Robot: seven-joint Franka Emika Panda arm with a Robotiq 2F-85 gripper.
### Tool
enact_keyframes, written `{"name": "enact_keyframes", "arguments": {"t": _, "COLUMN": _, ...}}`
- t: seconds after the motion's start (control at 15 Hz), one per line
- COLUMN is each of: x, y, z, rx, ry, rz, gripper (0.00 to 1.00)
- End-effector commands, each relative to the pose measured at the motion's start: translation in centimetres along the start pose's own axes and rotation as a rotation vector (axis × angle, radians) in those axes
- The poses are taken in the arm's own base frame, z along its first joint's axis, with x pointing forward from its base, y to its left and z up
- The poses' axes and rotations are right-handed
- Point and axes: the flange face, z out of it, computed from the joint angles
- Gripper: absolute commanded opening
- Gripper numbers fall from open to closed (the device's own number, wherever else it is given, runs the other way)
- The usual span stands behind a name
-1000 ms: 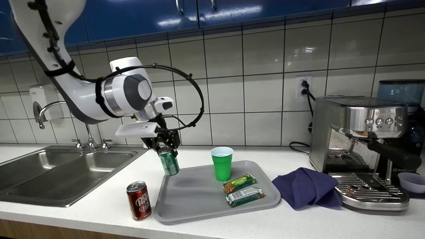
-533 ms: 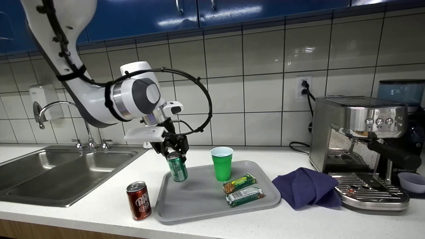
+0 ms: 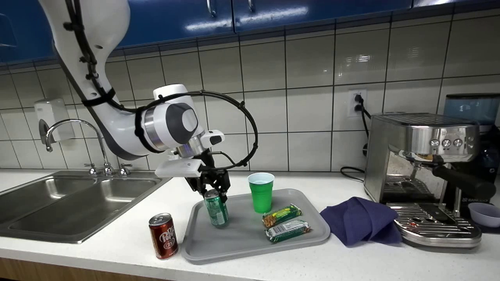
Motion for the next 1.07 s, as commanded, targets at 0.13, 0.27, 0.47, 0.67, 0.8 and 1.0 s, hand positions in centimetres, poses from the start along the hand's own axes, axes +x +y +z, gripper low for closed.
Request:
{"name": "enact_keyframes", "arguments": {"t": 0.13, "x": 1.0, "y": 0.3, "z": 0.7, "rx": -0.026, "ry": -0.023, "rz": 0.017, "gripper": 0.39}}
{"name": "enact_keyframes", "arguments": {"t": 0.27, "x": 1.1, "y": 0.3, "z": 0.7, "rx": -0.027, "ry": -0.024, "rz": 0.015, "gripper": 0.39}}
{"name": "enact_keyframes", "arguments": {"t": 0.47, "x": 1.3, "y": 0.3, "z": 0.5, "rx": -0.027, "ry": -0.021, "rz": 0.015, "gripper": 0.96}}
{"name": "enact_keyframes", "arguments": {"t": 0.67, "x": 1.5, "y": 0.3, "z": 0.2, "rx": -0.024, "ry": -0.014, "rz": 0.015, "gripper": 1.0}}
{"name": "enact_keyframes", "arguments": {"t": 0.8, "x": 1.6, "y": 0.2, "z": -0.2, "rx": -0.02, "ry": -0.007, "rz": 0.015, "gripper": 1.0}}
{"name": "enact_keyframes", "arguments": {"t": 1.0, "x": 1.8, "y": 0.2, "z": -0.7, "rx": -0.016, "ry": 0.005, "rz": 0.012, "gripper": 1.0}}
